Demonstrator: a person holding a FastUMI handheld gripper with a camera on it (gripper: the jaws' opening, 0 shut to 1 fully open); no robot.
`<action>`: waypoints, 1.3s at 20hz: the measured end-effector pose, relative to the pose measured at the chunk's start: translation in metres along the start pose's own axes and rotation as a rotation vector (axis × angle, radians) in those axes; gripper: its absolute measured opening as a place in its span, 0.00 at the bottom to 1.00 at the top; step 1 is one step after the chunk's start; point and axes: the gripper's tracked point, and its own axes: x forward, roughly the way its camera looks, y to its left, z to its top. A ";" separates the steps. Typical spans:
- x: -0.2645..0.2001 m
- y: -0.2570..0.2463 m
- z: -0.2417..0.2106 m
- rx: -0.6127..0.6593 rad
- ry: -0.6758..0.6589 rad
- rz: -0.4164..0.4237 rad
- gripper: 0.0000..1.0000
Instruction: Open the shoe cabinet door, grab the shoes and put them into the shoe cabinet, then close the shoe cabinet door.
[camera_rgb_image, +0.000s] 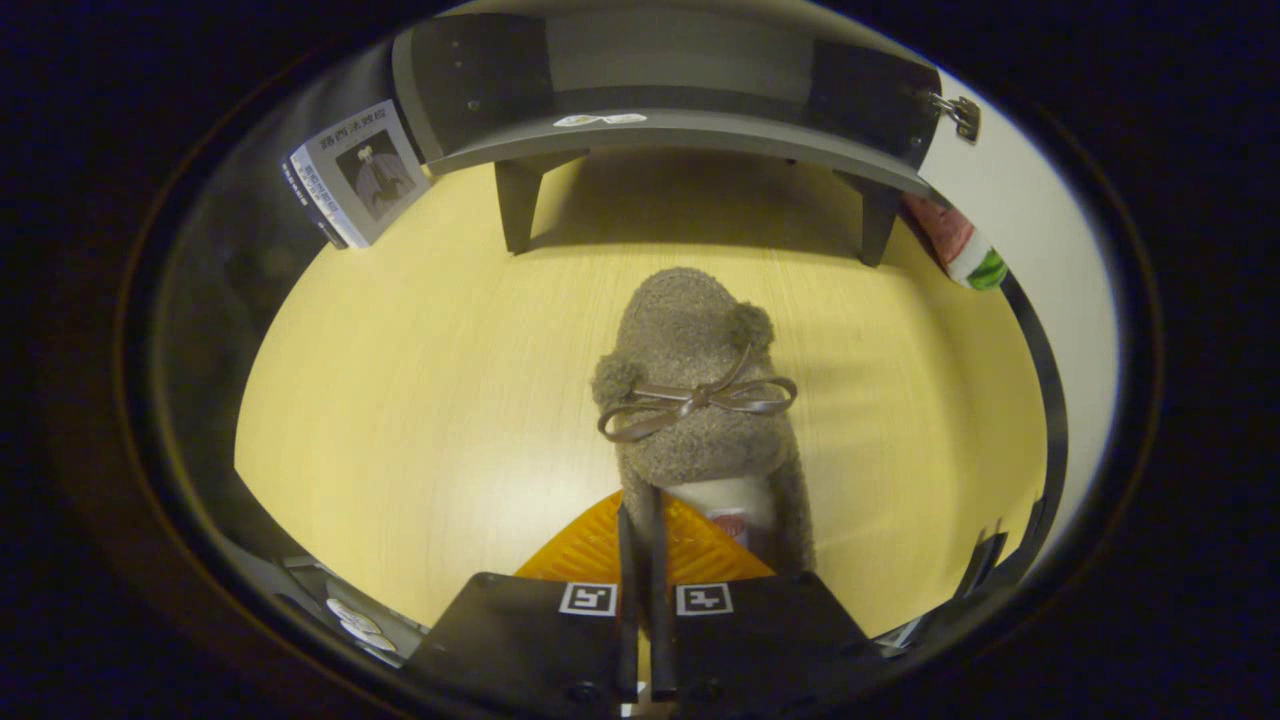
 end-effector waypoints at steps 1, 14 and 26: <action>-0.005 0.001 0.001 0.003 0.001 0.003 0.08; -0.054 -0.027 0.072 0.082 -0.159 -0.075 0.03; -0.186 -0.086 0.173 0.139 -0.468 -0.211 0.03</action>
